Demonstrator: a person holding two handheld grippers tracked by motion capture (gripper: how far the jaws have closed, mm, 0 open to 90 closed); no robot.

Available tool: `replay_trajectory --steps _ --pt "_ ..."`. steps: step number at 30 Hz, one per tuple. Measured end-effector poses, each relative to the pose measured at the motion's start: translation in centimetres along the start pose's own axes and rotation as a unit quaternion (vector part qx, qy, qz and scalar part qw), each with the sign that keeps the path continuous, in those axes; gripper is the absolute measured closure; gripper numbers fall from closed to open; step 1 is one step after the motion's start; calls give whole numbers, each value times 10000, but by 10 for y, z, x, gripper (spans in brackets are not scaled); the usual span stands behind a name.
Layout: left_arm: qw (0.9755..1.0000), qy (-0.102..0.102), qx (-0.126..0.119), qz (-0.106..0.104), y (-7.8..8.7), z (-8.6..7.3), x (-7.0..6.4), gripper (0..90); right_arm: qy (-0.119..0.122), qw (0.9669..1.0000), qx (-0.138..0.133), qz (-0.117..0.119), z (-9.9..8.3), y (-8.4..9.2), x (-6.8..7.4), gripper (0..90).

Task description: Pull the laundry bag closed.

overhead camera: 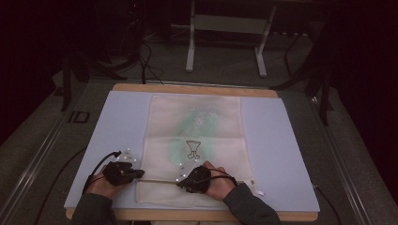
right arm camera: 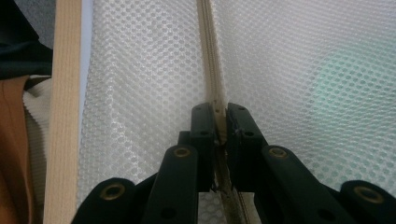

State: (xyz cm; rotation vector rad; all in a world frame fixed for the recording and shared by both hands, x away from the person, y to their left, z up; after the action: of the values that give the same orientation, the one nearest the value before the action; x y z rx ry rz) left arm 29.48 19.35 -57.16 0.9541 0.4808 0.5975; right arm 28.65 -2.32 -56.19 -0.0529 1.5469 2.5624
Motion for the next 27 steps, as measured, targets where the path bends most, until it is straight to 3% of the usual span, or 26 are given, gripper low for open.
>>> replay_trajectory --steps 27 --pt "10000 33 -15 -31 0 0 1 900 -56 10000 42 -29 -15 8 -1 824"
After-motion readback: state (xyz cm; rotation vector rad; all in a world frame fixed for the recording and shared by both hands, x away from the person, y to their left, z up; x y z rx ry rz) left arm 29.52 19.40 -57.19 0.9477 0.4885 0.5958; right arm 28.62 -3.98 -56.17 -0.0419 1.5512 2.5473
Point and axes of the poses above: each handheld gripper's, and its own axes: y roughly backward along the jaws, z roughly out of its top, x roughly to its left, the point moved 6 cm from there along -y, roughly forward along the jaws, and after that the axes turned 6 degrees about x, right-handed, at the moved point
